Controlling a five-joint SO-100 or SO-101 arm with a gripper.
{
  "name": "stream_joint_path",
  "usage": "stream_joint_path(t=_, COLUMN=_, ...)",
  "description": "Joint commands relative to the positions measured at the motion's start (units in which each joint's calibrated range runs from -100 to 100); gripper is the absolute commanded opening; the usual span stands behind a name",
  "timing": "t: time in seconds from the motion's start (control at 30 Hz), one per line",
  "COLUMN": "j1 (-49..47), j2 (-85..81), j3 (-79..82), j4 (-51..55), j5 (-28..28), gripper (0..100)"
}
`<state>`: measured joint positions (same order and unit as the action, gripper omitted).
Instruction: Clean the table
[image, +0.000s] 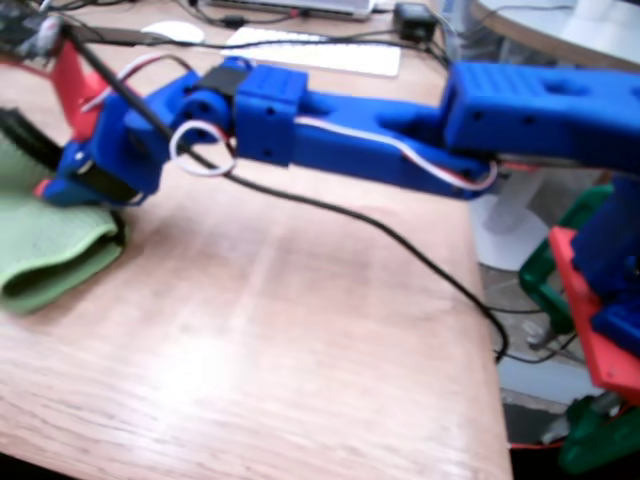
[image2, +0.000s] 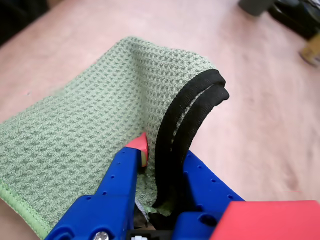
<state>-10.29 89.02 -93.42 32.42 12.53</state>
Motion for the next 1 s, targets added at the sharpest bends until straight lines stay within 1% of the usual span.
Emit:
stream_joint_path(t=0.0, j1=8.93, j2=0.09, j3=-0.64, j4=0.09, j5=0.29, gripper=1)
stream_joint_path(t=0.07, j1=14.18, j2=1.46, j3=-0.64, j4=0.09, j5=0.49, gripper=2)
stream_joint_path(t=0.17, j1=22.3, j2=2.49, j3=-0.64, j4=1.08, j5=3.71, gripper=1)
stream_joint_path(t=0.37, j1=38.21, j2=3.43, j3=-0.45, j4=1.9, j5=7.52, gripper=1)
stream_joint_path(t=0.4, j1=40.4, j2=3.43, j3=-0.45, j4=4.28, j5=8.25, gripper=1)
stream_joint_path(t=0.47, j1=44.64, j2=2.58, j3=-0.45, j4=12.9, j5=9.77, gripper=1)
stream_joint_path(t=0.57, j1=52.25, j2=1.29, j3=-0.54, j4=25.79, j5=10.21, gripper=1)
stream_joint_path(t=0.67, j1=57.33, j2=-2.4, j3=-0.54, j4=37.12, j5=10.31, gripper=1)
stream_joint_path(t=0.73, j1=60.54, j2=-4.54, j3=-0.54, j4=43.6, j5=11.82, gripper=1)
stream_joint_path(t=0.8, j1=64.26, j2=-6.09, j3=-0.54, j4=48.69, j5=13.09, gripper=1)
stream_joint_path(t=0.87, j1=66.97, j2=-8.49, j3=-0.54, j4=51.65, j5=13.24, gripper=1)
stream_joint_path(t=0.97, j1=67.31, j2=-11.57, j3=-0.54, j4=56.25, j5=13.24, gripper=1)
